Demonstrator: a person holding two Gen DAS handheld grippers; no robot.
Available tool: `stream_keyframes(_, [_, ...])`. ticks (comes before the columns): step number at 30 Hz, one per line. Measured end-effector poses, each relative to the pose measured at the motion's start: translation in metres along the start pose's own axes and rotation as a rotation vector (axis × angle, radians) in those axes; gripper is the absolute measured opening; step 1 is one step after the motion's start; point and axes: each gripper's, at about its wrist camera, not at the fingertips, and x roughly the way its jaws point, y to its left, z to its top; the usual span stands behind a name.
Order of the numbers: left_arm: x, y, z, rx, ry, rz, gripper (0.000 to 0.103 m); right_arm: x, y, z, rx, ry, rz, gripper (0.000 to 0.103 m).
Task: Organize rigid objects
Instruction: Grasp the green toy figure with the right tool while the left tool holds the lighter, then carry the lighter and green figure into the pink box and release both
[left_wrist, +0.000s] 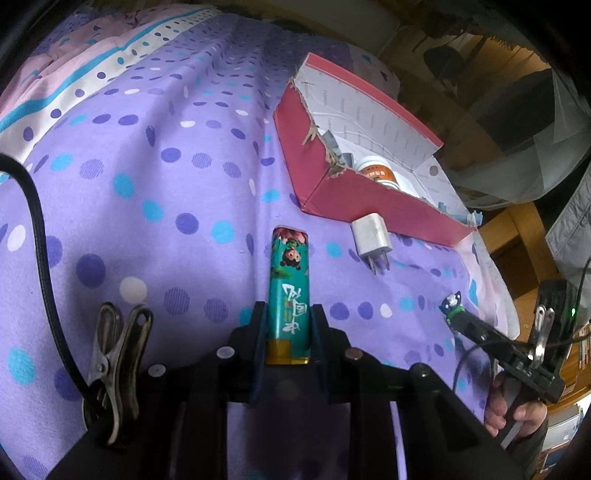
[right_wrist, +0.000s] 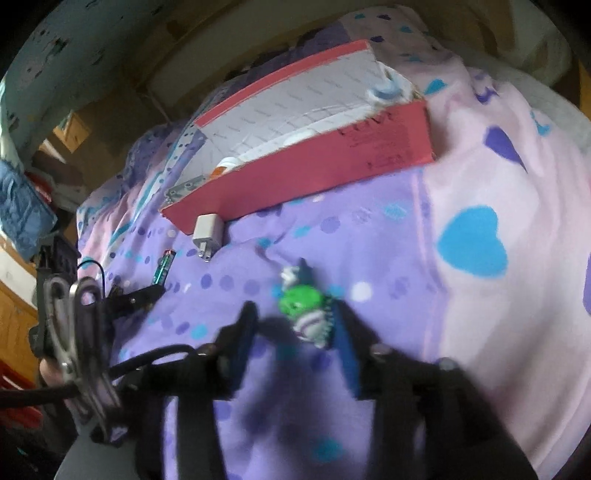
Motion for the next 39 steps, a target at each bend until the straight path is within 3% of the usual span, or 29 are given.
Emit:
stream_keyframes(3, [0.0,0.0,0.0,-0.001,0.0,-0.001,0.023,0.013,0.011,0.008,-0.043,0.014,-0.063,0.052])
stream_keyframes(4, [0.0,0.0,0.0,0.0,-0.001,-0.002,0.023,0.017,0.01,0.01,-0.041,0.02,-0.077,0.046])
stream_keyframes(5, [-0.001,-0.001,-0.001,0.002,-0.002,-0.001,0.023,0.02,0.009,0.01,-0.038,0.021,-0.092,0.034])
stream_keyframes(8, [-0.005,-0.004,-0.003,0.009,-0.022,0.0,0.023,0.015,-0.003,0.008,0.009,0.003,-0.059,0.026])
stream_keyframes(13, [-0.05,-0.011,0.002,0.024,-0.172,-0.022,0.023,-0.02,-0.02,0.001,0.082,-0.087,-0.002,0.026])
stream_keyframes(18, [-0.08,-0.04,0.028,0.096,-0.249,0.014,0.023,-0.06,-0.015,0.026,0.017,-0.178,-0.076,0.026])
stream_keyframes(24, [-0.063,-0.071,0.064,0.161,-0.253,0.042,0.023,-0.078,-0.008,0.079,-0.109,-0.244,-0.183,0.027])
stream_keyframes(29, [-0.013,-0.079,0.078,0.19,-0.162,0.139,0.023,-0.049,-0.002,0.109,-0.177,-0.194,-0.294,0.027])
stream_keyframes(31, [0.01,-0.076,0.078,0.213,-0.106,0.187,0.023,-0.035,-0.007,0.112,-0.182,-0.155,-0.294,0.027])
stream_keyframes(35, [0.024,-0.073,0.078,0.226,-0.086,0.188,0.023,0.0,-0.019,0.115,-0.172,-0.052,-0.295,0.027])
stream_keyframes(39, [0.025,-0.066,0.08,0.202,-0.099,0.13,0.029,0.025,-0.033,0.12,-0.132,0.016,-0.323,0.026])
